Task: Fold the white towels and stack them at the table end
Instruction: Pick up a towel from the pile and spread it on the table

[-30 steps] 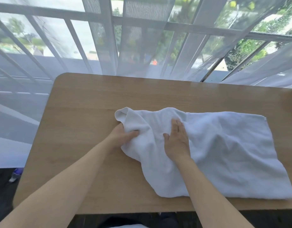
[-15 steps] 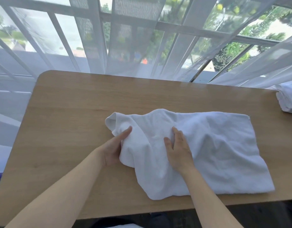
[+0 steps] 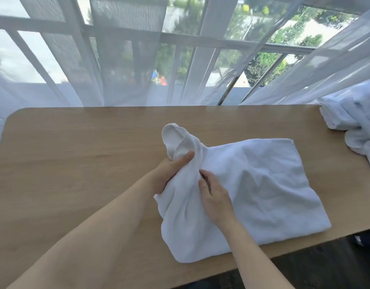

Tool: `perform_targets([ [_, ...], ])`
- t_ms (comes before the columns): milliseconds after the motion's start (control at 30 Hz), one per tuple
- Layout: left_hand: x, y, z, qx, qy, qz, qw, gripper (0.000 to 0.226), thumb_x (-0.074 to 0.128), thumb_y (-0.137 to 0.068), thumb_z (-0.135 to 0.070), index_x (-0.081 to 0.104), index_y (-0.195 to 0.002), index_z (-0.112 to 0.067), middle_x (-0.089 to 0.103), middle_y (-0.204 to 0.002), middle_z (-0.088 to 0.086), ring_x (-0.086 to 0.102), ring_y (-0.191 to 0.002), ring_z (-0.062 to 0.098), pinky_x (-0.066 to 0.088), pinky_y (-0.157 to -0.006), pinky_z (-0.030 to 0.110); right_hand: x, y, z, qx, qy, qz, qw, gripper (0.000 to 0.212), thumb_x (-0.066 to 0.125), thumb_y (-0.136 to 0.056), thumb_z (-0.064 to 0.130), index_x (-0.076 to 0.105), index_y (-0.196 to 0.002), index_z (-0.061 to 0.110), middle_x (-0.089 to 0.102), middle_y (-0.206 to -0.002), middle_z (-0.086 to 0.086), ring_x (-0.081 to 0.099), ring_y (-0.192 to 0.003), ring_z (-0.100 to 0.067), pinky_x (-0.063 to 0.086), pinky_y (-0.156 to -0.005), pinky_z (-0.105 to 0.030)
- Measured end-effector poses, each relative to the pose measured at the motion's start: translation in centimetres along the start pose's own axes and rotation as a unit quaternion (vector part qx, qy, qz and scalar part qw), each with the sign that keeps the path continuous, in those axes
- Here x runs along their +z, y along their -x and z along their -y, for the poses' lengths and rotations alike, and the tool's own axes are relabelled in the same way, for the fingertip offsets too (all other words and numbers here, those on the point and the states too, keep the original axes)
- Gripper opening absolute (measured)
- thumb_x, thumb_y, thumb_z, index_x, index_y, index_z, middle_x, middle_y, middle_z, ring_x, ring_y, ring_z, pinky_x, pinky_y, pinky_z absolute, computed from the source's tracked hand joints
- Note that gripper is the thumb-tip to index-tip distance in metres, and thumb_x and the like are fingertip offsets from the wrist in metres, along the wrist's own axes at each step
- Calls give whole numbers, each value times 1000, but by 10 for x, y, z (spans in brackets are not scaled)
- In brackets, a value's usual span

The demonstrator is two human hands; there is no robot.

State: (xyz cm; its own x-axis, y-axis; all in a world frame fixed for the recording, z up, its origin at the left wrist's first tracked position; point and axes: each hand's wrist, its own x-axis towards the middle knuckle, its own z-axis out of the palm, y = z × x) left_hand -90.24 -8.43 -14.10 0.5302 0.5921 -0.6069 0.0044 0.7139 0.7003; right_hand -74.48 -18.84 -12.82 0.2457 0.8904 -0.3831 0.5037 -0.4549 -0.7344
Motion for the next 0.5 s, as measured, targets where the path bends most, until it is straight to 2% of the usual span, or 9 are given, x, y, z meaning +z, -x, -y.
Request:
perform_targets([
  [133, 15, -6, 0, 46, -3, -35, 998, 37, 80, -74, -64, 75, -99, -36, 78, -101, 1, 76, -93, 17, 58, -64, 21, -2, -1, -5, 7, -30, 0, 1000, 27, 43, -103, 38, 53, -125, 49, 61, -116, 35, 52, -110, 15, 40, -91, -13],
  [233, 18, -6, -4, 48, 1, -33, 998, 46, 83, -73, -59, 73, -108, -31, 78, -105, 4, 75, -96, 21, 59, -67, 24, -13, -9, -4, 11, -43, -7, 999, 27, 45, -103, 34, 52, -117, 56, 59, -108, 42, 53, -104, 19, 39, -80, -4],
  [367, 25, -6, -17, 59, -13, 11, 998, 41, 81, -79, -54, 74, -111, -30, 75, -114, 9, 72, -105, 28, 59, -77, 30, -41, -47, 6, -3, -28, -7, 1000, 34, 44, -102, 35, 48, -133, 48, 65, -96, 18, 57, -87, 9, 39, -75, -14],
  [433, 28, -5, -20, 58, -22, 16, 998, 41, 80, -81, -53, 73, -114, -31, 74, -116, 8, 72, -107, 27, 59, -82, 35, -54, -69, 15, -36, -8, -11, 999, 37, 45, -103, 34, 48, -139, 41, 61, -100, 16, 56, -90, 7, 39, -80, -13],
  [500, 30, -3, -21, 60, -40, 6, 997, 44, 81, -79, -53, 71, -116, -31, 74, -117, 7, 71, -108, 27, 58, -86, 39, -66, -92, 24, -63, 2, -14, 998, 37, 44, -104, 32, 52, -140, 34, 55, -114, 18, 52, -109, 2, 36, -98, -18],
])
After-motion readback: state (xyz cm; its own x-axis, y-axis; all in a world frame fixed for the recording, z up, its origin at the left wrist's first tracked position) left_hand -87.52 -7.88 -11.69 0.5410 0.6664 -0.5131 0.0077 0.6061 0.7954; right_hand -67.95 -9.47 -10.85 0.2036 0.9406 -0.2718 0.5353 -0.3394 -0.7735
